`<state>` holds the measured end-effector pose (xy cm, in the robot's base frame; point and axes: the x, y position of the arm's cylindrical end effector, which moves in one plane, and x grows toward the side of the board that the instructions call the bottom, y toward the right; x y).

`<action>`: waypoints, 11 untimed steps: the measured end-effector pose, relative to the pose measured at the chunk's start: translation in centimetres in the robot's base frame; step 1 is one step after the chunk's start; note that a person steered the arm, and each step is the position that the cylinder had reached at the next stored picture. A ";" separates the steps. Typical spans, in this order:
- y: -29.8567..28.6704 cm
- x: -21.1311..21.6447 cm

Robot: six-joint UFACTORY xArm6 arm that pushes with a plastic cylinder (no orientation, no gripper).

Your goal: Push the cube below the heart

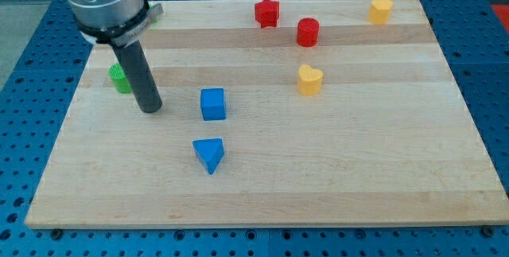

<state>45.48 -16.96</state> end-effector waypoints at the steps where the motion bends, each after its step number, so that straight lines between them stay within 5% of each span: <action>1: 3.0 0.4; 4: 13.5 0.3; 7: 12.1 -1.8; 11: 21.7 -0.3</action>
